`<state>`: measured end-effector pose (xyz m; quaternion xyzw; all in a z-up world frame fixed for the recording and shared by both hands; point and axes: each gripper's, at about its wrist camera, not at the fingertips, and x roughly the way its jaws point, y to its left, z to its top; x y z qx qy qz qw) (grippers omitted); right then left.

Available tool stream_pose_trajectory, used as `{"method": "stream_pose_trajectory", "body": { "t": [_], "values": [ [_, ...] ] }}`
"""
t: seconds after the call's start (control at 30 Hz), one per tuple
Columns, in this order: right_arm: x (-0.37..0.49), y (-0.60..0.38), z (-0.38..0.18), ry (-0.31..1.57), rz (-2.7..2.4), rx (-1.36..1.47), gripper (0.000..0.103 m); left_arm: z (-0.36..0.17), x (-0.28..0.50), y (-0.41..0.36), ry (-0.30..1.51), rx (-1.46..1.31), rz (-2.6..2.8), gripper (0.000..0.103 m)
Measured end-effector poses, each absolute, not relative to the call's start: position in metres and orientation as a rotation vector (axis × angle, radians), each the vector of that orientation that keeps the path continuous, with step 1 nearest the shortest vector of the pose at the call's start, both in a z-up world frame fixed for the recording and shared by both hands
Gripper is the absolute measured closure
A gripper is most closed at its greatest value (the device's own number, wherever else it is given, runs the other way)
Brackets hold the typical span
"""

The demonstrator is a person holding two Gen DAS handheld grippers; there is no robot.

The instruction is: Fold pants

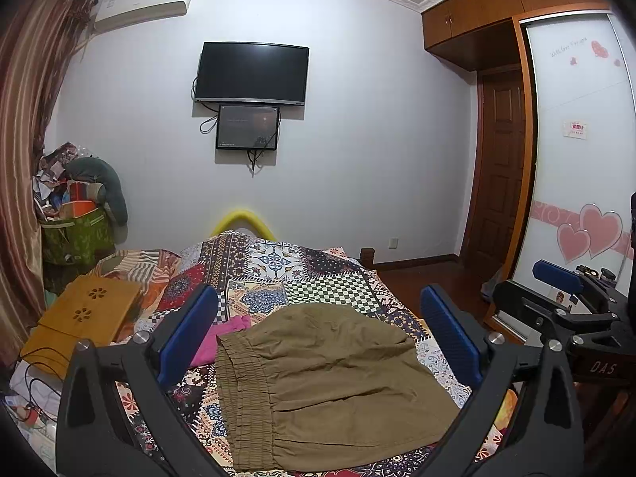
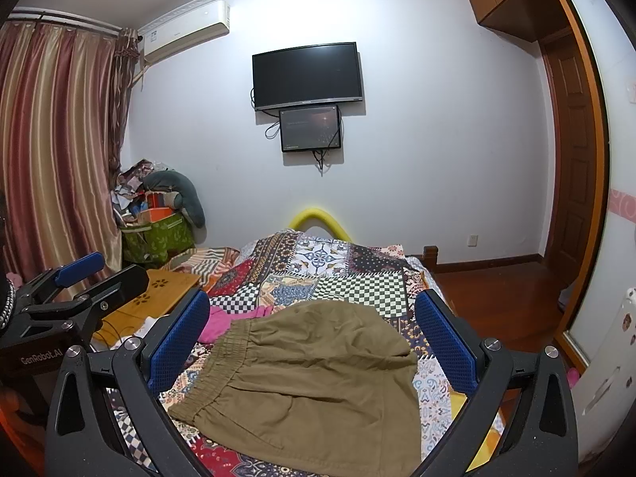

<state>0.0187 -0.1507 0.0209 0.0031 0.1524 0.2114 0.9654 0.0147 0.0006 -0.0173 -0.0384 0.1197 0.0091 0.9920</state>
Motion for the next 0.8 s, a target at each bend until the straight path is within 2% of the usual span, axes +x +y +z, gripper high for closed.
{"method": "stream_pose_trajectory", "body": {
  "t": [0.8],
  "values": [
    [0.0237,-0.152,0.0218,0.316,0.414,0.0,0.0,-0.0222,0.024,0.0023,0.263,-0.09,0.016,0.0]
  ]
}}
